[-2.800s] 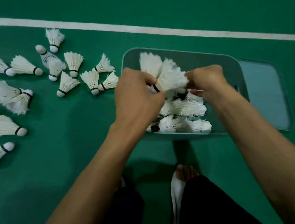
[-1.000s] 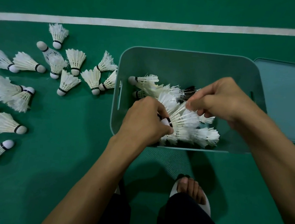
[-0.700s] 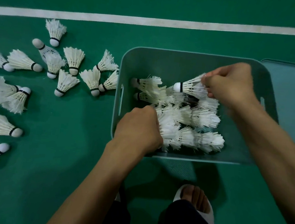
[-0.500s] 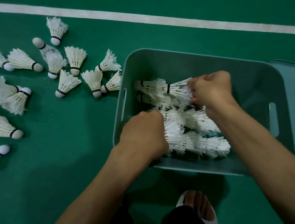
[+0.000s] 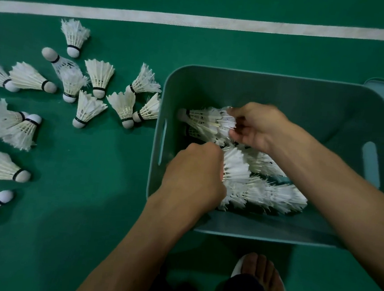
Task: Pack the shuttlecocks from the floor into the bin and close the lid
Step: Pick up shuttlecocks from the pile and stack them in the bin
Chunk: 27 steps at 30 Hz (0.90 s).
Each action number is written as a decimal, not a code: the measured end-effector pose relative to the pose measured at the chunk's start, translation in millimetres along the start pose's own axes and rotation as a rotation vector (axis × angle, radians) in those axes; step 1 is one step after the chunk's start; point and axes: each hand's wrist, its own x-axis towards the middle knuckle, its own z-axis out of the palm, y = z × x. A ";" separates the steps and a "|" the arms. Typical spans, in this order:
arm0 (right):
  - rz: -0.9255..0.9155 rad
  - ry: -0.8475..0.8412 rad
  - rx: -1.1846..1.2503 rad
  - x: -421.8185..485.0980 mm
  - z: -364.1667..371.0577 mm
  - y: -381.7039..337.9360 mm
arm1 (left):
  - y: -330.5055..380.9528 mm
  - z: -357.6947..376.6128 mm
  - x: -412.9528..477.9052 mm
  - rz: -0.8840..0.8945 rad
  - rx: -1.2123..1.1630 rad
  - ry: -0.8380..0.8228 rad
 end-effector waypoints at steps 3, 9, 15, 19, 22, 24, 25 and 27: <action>-0.150 0.082 -0.035 -13.8 -12.2 -0.4 | 4.7 3.6 -1.9 0.002 0.023 0.011; -0.405 0.081 -0.492 -82.5 -58.4 8.7 | 13.8 6.4 -15.6 0.047 0.009 0.133; -0.400 0.023 -0.545 -95.6 -72.0 32.2 | 22.3 10.5 -23.9 0.081 -0.104 0.236; -0.428 0.268 -0.457 -68.8 -78.2 21.1 | 21.0 8.0 -18.9 0.023 -0.082 0.250; -0.450 0.376 -0.389 -42.8 -65.2 11.8 | 16.7 3.6 -10.4 -0.047 -0.045 0.229; -0.431 0.357 -0.332 -29.3 -49.7 9.3 | 12.9 0.5 -3.1 -0.083 -0.011 0.198; -0.417 0.341 -0.320 -24.0 -41.3 9.8 | 10.9 -1.1 0.9 -0.102 0.004 0.181; -0.377 0.299 -0.288 -14.4 -26.7 13.3 | 7.1 -4.8 8.5 -0.134 0.022 0.153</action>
